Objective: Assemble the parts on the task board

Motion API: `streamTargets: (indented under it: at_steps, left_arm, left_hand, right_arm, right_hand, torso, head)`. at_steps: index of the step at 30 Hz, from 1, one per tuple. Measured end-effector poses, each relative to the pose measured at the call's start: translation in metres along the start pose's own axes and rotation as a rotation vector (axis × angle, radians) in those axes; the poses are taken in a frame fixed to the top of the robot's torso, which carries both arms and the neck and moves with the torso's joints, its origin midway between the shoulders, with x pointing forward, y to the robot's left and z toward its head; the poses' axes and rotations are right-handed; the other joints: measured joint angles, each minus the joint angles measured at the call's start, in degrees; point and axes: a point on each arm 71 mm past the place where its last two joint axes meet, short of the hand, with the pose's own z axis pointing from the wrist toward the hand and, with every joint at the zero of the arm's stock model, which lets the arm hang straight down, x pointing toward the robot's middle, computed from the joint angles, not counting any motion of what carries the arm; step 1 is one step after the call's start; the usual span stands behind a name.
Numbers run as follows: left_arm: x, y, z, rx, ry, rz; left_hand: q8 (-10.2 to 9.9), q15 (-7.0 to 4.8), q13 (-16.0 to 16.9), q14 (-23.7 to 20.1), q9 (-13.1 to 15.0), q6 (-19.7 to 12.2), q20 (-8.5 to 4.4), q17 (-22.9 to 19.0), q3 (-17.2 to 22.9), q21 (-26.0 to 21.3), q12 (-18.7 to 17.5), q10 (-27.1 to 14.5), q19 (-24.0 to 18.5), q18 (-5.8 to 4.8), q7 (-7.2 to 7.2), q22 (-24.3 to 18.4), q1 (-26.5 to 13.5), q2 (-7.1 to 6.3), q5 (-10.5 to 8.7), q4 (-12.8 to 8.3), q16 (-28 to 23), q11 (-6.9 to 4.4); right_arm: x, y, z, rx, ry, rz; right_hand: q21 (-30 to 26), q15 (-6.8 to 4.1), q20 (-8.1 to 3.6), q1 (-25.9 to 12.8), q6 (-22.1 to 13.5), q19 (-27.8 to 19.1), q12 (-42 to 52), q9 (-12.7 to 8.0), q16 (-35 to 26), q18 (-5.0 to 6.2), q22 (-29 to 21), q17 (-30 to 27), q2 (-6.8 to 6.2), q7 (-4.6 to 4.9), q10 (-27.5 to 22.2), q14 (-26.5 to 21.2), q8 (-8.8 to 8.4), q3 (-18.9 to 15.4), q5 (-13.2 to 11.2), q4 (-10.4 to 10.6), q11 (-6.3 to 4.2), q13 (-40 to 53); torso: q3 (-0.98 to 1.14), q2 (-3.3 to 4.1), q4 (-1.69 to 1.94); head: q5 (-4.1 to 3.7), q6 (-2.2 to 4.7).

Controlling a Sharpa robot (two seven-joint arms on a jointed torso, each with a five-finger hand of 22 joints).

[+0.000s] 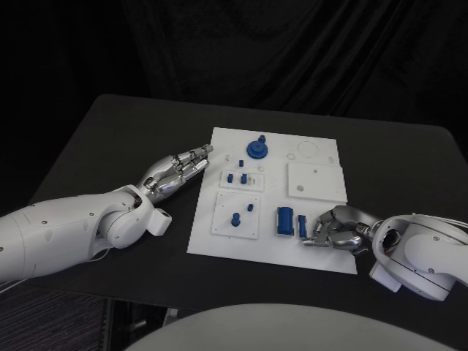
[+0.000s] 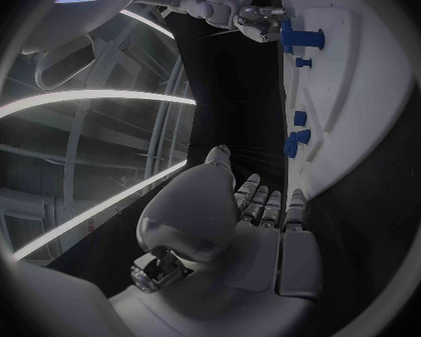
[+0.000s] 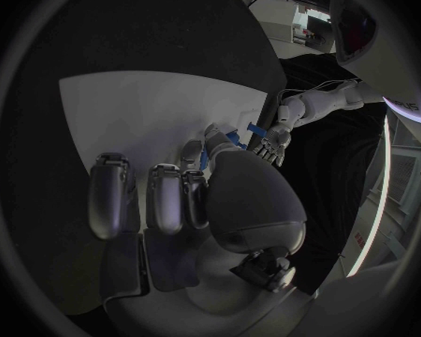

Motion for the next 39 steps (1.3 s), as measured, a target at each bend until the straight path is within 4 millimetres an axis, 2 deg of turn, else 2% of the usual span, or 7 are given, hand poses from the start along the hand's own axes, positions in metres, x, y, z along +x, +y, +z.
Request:
streamTargets:
  at_steps: [5, 12, 14, 18, 28, 39]
  left_arm:
    - [0.0, 0.0, 0.0, 0.0, -0.001, 0.0]
    - [0.0, 0.0, -0.001, 0.0, -0.001, 0.0]
    - [0.0, 0.0, 0.0, 0.0, -0.001, 0.0]
    - [0.0, 0.0, 0.0, 0.0, -0.001, 0.0]
    - [0.001, 0.0, 0.001, 0.001, 0.001, -0.001]
    - [0.001, 0.0, 0.001, 0.0, 0.002, 0.0]
  left_hand:
    - [0.0, 0.0, 0.0, 0.0, 0.0, 0.0, 0.0, 0.0, 0.0, 0.0, 0.0, 0.0, 0.0, 0.01, 0.0, 0.0, 0.0, 0.0, 0.0, 0.0, 0.0, 0.02]
    - [0.0, 0.0, 0.0, 0.0, 0.0, 0.0, 0.0, 0.0, 0.0, 0.0, 0.0, 0.0, 0.0, 0.0, 0.0, 0.0, 0.0, 0.0, 0.0, 0.0, 0.0, 0.02]
    - [0.0, 0.0, 0.0, 0.0, 0.0, 0.0, 0.0, 0.0, 0.0, 0.0, 0.0, 0.0, 0.0, 0.0, 0.0, 0.0, 0.0, 0.0, 0.0, 0.0, 0.0, 0.02]
    - [0.0, 0.0, 0.0, 0.0, 0.0, 0.0, 0.0, 0.0, 0.0, 0.0, 0.0, 0.0, 0.0, 0.0, 0.0, 0.0, 0.0, 0.0, 0.0, 0.0, 0.0, 0.02]
    - [0.0, 0.0, 0.0, 0.0, 0.0, 0.0, 0.0, 0.0, 0.0, 0.0, 0.0, 0.0, 0.0, 0.0, 0.0, 0.0, 0.0, 0.0, 0.0, 0.0, 0.0, 0.02]
    - [0.0, 0.0, 0.0, 0.0, 0.0, 0.0, 0.0, 0.0, 0.0, 0.0, 0.0, 0.0, 0.0, 0.0, 0.0, 0.0, 0.0, 0.0, 0.26, 0.0, 0.0, 0.01]
  right_arm:
    - [-0.002, 0.001, -0.008, -0.015, -0.013, 0.009]
    - [-0.016, 0.011, -0.013, -0.057, -0.061, 0.01]
    - [-0.018, 0.013, -0.013, -0.065, -0.07, 0.01]
    - [-0.018, 0.017, -0.011, -0.077, -0.076, 0.01]
    - [-0.016, 0.028, 0.002, -0.094, -0.08, 0.001]
    - [-0.013, 0.037, 0.01, -0.111, -0.075, -0.024]
  right_hand:
    - [0.4, 0.0, 0.0, -1.6, 0.3, 0.0, 0.0, 0.3, 0.4, 0.0, 0.0, 0.0, -1.56, -0.32, 0.0, 0.0, 0.73, -1.6, -0.3, 1.6, 0.0, 0.0]
    - [0.6, -0.38, -0.42, -3.3, 0.4, 0.0, 0.0, 0.5, 0.4, 0.0, 0.0, 0.0, -1.41, -0.41, 0.0, 0.1, 0.99, -2.5, -0.3, 3.8, 0.0, 0.0]
    - [0.6, -0.42, -0.42, -3.8, 0.4, 0.0, 0.0, 0.6, 0.4, 0.0, 0.0, 0.0, -1.69, -0.42, 0.0, 0.0, 1.0, -2.7, -0.3, 4.6, 0.0, 0.0]
    - [0.6, -0.42, -0.42, -4.6, 0.4, 0.0, 0.0, 0.7, 0.4, 0.0, 0.0, 0.0, -1.31, -0.41, -0.2, 0.0, 1.0, -2.9, -0.3, 5.8, -0.21, 0.0]
    - [0.6, -0.42, -0.42, -4.6, 0.6, 0.0, 0.0, 0.9, 0.4, 0.0, 0.0, 0.0, -1.31, -0.62, -0.2, 0.0, 1.22, -2.9, -0.3, 5.9, -0.21, 0.0]
    - [0.6, -0.42, -0.41, -4.4, 0.6, 0.0, 0.0, 1.2, 0.4, 0.0, 0.0, 0.0, -1.55, -0.62, -0.2, 0.0, 1.79, -2.9, -0.3, 5.9, -0.21, 0.0]
  torso:
    - [0.01, -0.01, -0.03]
    - [0.03, -0.04, -0.03]
    - [0.05, -0.05, -0.02]
    - [0.05, -0.11, 0.04]
    - [-0.07, -0.11, 0.08]
    - [-0.04, -0.01, 0.09]
  head:
    - [0.14, 0.0]
    - [0.04, 0.0]
    - [0.03, 0.0]
    - [0.1, 0.0]
    - [-0.07, 0.0]
    - [0.01, 0.0]
